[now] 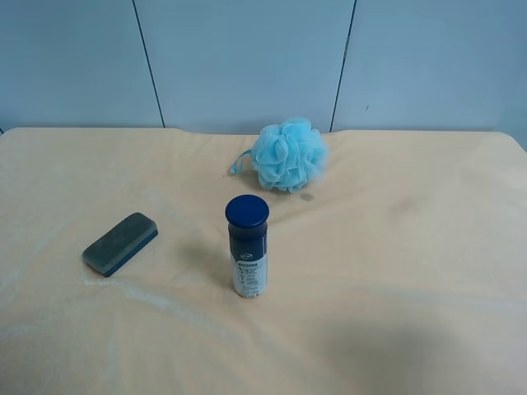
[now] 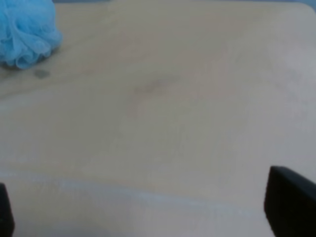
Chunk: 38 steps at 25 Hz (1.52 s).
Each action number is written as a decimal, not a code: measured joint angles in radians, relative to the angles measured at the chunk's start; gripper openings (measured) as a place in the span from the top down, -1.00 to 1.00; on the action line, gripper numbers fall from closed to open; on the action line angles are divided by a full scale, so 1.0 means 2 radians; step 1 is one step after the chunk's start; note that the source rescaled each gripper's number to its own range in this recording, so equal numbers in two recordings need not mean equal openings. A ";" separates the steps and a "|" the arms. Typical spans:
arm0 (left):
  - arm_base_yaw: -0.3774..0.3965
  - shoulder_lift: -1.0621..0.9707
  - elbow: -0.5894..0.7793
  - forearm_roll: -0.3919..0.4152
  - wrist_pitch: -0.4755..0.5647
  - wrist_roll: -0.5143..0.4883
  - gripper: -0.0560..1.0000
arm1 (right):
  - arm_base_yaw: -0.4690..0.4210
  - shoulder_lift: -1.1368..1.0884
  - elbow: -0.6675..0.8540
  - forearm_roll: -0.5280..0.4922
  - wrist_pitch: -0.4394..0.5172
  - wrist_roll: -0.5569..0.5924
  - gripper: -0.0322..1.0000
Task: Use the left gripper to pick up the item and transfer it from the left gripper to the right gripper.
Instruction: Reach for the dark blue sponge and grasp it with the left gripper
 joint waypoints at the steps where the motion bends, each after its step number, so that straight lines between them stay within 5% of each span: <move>1: 0.000 0.000 0.000 0.000 0.000 0.000 -1.00 | 0.000 0.000 0.000 0.000 0.000 0.000 -1.00; 24: 0.000 0.011 -0.002 0.000 0.002 0.000 -1.00 | 0.000 0.000 0.000 0.000 0.000 0.000 -1.00; 33: -0.001 0.268 -0.128 0.000 0.017 0.057 -1.00 | 0.000 0.000 0.000 0.000 0.000 0.000 -1.00; 38: -0.062 0.427 -0.173 0.015 0.001 0.078 -1.00 | 0.000 0.000 0.000 0.000 0.000 0.000 -1.00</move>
